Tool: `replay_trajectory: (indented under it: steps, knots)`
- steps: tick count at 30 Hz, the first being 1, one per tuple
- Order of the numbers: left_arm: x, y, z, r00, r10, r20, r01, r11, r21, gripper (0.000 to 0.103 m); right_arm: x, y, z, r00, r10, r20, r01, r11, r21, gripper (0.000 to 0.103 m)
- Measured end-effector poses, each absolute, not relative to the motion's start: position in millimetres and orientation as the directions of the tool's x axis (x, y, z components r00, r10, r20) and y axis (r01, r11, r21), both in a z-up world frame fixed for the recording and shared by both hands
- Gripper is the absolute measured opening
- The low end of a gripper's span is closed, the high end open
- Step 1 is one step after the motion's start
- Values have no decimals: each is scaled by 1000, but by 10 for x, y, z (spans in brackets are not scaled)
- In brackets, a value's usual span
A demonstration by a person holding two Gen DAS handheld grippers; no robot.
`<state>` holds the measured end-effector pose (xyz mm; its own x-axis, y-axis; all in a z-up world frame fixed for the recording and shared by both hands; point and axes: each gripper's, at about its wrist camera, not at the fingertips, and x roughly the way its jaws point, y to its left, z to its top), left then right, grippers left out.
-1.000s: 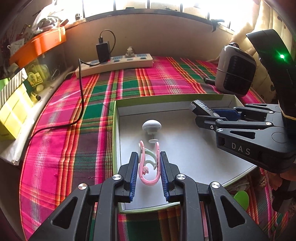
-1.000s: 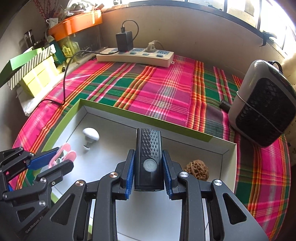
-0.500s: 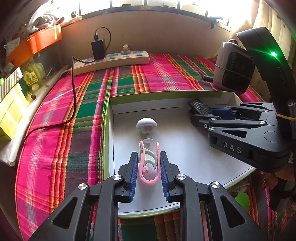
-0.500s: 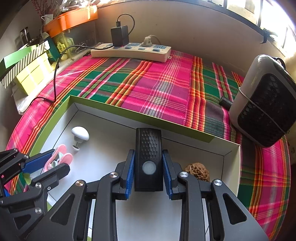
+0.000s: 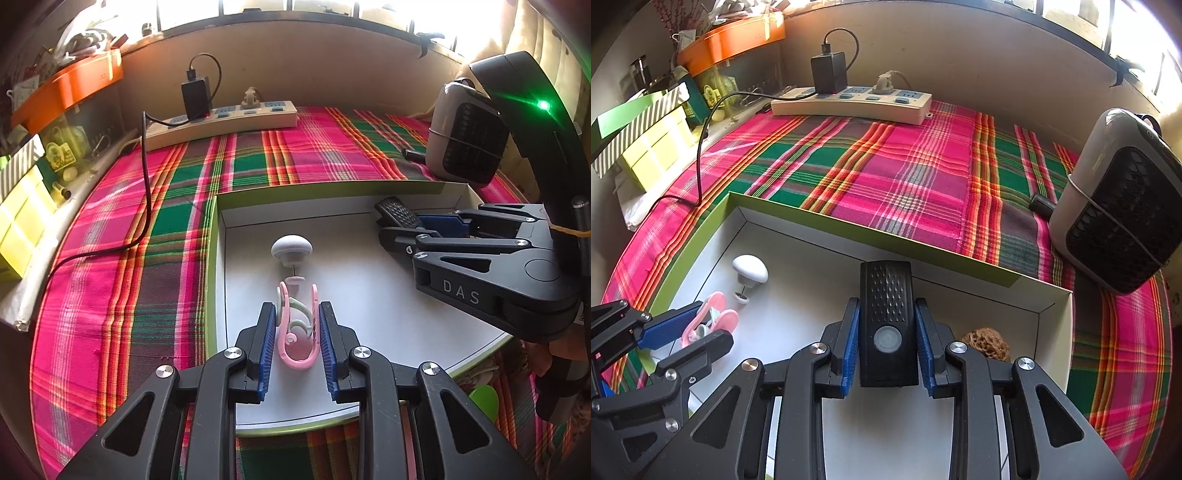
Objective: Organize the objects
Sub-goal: 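Open both tools to drop remote and pink clip in the box, withdraw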
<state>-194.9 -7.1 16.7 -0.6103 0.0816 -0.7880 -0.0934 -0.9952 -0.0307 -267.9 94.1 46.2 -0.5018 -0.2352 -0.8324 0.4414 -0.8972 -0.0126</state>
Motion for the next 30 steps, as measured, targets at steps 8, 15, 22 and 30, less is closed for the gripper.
replay_trajectory:
  steps: [8, 15, 22, 30]
  knots:
    - [-1949, -53, 164, -606, 86, -791, -96, -995, -35, 26, -2685, 957, 463, -501, -233, -834, 431, -902, -7, 29]
    - [-1939, -48, 170, -604, 89, -792, -96, -995, -39, 30, -2679, 973, 474, -502, -233, -833, 424, -906, -2, 31]
    - [-1907, -52, 189, -603, 92, -792, -96, -994, -43, 33, -2626, 1024, 524, -511, -241, -825, 415, -910, 9, 36]
    - [-1723, -74, 327, -631, 88, -771, -83, -996, -46, 34, -2472, 1132, 650, -533, -269, -802, 410, -911, 33, 42]
